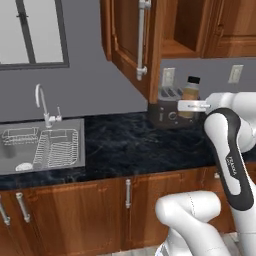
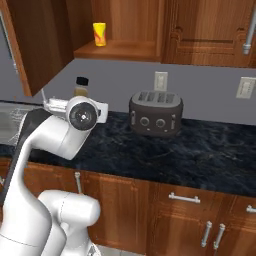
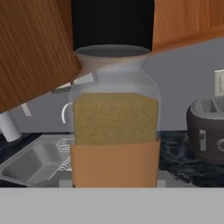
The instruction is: Take the cinnamon bottle from the cabinet and place it on the dining table, next to the plate with the cupcake. Then take the chocolate from the dining counter and place it on the cupcake plate.
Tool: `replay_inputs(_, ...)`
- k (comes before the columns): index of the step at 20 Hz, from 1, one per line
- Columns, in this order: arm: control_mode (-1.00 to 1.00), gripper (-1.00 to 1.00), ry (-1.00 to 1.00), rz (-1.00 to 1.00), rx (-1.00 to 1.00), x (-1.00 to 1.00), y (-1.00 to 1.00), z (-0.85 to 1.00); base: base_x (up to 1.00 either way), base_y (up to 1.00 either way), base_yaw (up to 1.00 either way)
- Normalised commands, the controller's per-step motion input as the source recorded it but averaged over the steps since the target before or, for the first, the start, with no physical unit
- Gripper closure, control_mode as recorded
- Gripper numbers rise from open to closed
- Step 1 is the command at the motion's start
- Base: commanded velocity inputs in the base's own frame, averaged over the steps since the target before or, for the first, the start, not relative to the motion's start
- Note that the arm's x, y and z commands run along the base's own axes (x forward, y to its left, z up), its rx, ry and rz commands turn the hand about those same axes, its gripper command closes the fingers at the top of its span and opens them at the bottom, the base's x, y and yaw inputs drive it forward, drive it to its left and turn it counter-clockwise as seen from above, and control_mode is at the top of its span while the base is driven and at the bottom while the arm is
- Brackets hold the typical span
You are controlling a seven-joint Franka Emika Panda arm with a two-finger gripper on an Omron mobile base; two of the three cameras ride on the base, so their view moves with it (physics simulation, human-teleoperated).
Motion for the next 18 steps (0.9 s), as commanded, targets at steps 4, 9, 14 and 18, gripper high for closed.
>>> replay_inputs(4,1.00,1.00,0.00,0.00,0.00,0.00,0.00,0.00,-0.66,-0.17,0.24)
replay_inputs(9,1.00,1.00,0.00,0.00,0.00,0.00,0.00,0.00,-0.33,-0.18,0.66)
replay_inputs(14,1.00,1.00,0.00,0.00,0.00,0.00,0.00,0.00,-0.10,-0.02,1.00)
replay_inputs(18,1.00,1.00,0.00,0.00,0.00,0.00,0.00,0.00,-0.05,0.00,1.00)
